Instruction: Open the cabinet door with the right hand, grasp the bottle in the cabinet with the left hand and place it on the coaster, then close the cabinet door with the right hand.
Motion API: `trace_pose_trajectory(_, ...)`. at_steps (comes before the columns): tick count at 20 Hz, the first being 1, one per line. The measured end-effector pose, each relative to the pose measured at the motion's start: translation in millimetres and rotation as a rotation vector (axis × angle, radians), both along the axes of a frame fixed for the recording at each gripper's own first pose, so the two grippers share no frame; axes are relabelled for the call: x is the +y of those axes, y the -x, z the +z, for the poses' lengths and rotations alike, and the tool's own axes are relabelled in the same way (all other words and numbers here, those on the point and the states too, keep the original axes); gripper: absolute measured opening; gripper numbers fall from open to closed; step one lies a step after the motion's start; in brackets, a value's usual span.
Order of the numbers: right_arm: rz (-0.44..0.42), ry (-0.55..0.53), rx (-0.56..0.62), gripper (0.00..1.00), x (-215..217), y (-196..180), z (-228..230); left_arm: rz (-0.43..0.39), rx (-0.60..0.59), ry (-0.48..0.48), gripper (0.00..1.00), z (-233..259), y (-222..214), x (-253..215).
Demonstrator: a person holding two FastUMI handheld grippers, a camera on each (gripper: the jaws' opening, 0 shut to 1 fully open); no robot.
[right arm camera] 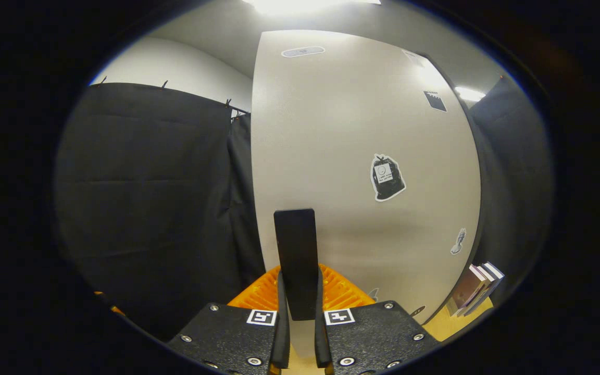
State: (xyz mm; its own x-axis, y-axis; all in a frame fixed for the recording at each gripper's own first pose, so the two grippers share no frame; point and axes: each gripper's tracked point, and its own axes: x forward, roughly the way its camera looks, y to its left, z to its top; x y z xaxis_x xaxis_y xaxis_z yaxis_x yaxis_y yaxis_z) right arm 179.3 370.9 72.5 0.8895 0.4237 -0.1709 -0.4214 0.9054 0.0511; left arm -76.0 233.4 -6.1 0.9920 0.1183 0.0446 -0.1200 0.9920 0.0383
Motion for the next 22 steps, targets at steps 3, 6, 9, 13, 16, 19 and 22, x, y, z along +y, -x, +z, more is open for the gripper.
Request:
trace_pose_trajectory(3,0.004,-0.007,-0.01,0.19,-4,1,0,-0.029,-0.002,-0.014,0.82,1,0,-3)
trace_pose_trajectory(6,0.001,0.0,-0.02,0.19,-9,6,2,-0.062,-0.003,-0.005,0.82,4,1,-9)
trace_pose_trajectory(9,-0.001,-0.004,-0.021,0.19,-15,9,3,-0.086,0.01,-0.007,0.82,9,8,-15)
trace_pose_trajectory(13,0.017,0.004,-0.018,0.19,-23,15,5,-0.084,0.005,0.0,0.82,8,5,-28)
trace_pose_trajectory(16,0.04,0.013,-0.009,0.19,-31,21,6,-0.087,0.008,0.013,0.82,7,7,-40)
trace_pose_trajectory(19,0.044,0.022,-0.017,0.19,-39,26,7,-0.097,0.004,0.009,0.82,10,9,-54)
trace_pose_trajectory(22,0.029,0.041,-0.027,0.19,-48,29,9,-0.124,-0.005,0.006,0.82,13,8,-71)
